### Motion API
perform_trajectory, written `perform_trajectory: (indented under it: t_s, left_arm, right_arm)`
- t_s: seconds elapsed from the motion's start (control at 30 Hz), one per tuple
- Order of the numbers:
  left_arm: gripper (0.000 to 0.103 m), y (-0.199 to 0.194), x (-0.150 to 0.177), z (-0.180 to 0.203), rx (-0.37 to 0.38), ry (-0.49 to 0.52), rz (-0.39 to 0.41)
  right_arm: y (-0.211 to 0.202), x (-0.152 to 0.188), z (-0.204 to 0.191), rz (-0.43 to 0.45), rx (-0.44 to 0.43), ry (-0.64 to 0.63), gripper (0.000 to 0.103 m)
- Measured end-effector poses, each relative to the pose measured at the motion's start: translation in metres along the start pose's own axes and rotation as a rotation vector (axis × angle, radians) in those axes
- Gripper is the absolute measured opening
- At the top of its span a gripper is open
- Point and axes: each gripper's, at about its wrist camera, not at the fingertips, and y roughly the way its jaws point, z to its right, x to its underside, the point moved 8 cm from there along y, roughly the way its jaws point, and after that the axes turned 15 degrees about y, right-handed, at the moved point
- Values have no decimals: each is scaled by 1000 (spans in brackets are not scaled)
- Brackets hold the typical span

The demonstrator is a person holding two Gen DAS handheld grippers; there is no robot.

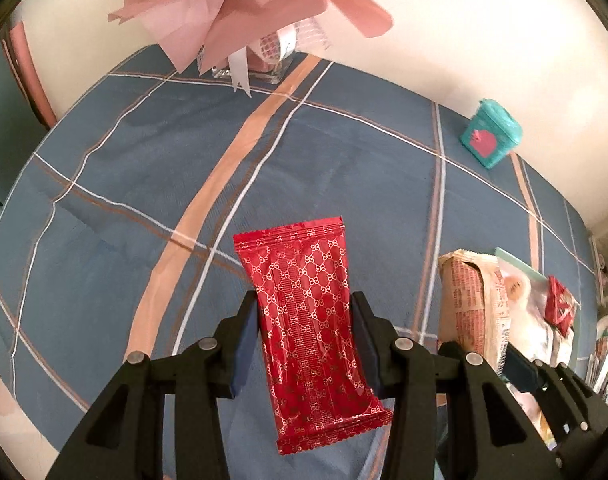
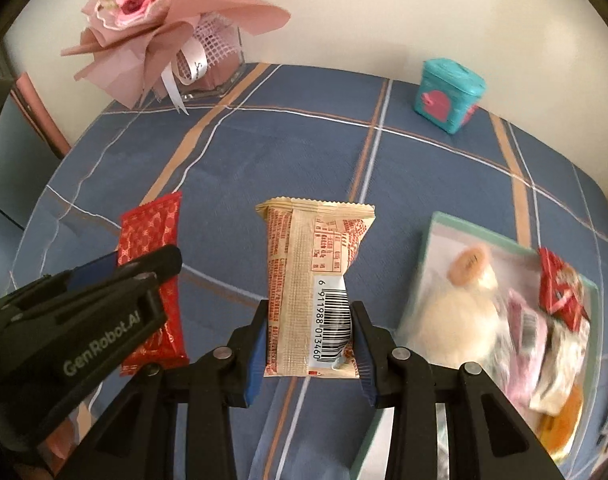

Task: Organize snacks
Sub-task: 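Carry the red bar in the left tool while the right carries the tan packet to the tray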

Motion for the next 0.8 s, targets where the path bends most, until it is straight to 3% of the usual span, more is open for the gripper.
perform_trajectory:
  t_s: [0.27,0.47,0.8]
  left_arm:
    - [47,-39,17,28,-48,69,81]
    - [47,-40,32,52,-21,99,76]
    - [47,-49,30,109,-21,206,113]
  right_arm:
    - [-30,23,21,47,-19,46,41]
    - [-44,39,45,58,-8,77,41]
    - [-45,52,94,40,11,152,41]
